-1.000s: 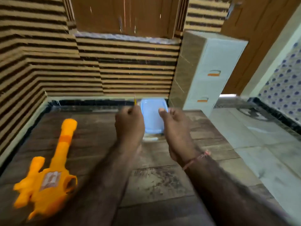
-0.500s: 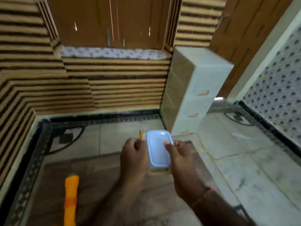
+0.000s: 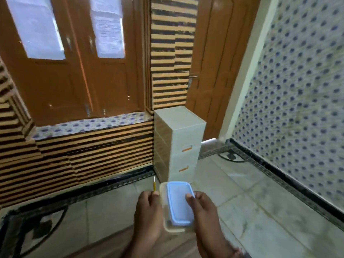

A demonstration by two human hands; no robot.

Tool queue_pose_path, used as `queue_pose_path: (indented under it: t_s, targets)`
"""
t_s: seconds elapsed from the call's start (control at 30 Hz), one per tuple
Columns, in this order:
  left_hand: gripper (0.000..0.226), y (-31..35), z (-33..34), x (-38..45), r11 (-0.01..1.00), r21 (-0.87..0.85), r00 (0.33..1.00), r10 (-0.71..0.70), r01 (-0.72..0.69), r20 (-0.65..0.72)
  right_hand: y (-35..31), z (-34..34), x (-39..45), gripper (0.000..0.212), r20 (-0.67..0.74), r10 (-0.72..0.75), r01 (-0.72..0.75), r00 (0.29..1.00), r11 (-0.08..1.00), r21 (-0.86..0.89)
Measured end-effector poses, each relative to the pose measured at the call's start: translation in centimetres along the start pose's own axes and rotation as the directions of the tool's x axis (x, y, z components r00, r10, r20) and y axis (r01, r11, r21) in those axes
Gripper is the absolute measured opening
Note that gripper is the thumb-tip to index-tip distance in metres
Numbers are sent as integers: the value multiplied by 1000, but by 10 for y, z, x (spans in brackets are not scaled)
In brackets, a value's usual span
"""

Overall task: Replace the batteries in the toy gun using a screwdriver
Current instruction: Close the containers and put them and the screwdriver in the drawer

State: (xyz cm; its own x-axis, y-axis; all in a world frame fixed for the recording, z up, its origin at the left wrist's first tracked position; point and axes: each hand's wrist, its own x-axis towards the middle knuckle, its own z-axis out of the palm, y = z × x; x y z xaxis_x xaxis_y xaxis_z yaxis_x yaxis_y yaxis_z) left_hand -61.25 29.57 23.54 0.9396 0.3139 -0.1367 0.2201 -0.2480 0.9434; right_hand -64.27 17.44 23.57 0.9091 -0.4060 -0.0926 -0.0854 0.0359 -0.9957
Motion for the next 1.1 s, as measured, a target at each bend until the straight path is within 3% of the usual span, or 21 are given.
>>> queue_pose_path:
  t_s: [0.13,0.23,0.33,0.47,0.57,0.63,0.8,1.1]
  targets:
    - [22,24,53,-13,995,-85,998,-42,45,41,-11,-48,21,27,13,18,-19,1000,995,93]
    - [22,45,100,-27,998,-48,999,-27,29,38,-11,-92,47,33,60,56,-64,997,989,134]
    - [26,67,149,-41,996,-77,999,-30,34,45,-10,-136,80,22,122,77,-95,989,984,149]
    - [44,94,228,-57,993,-93,996,-74,78,41,-20,-205,137,27,224,161,-197,961,969,148]
    - [64,105,272,-55,991,-106,996,-79,82,37,-31,-244,171,36,242,171,-199,955,976,94]
    - [74,112,303,-57,989,-106,995,-98,100,25,-35,-272,192,29,266,164,-180,950,983,36]
    - [34,124,359,-48,988,-95,992,-123,122,-2,-42,-311,235,30,310,170,-169,935,985,-32]
    - [40,132,395,-16,992,-102,996,-82,79,-20,-42,-312,293,35,321,146,-153,936,988,-3]
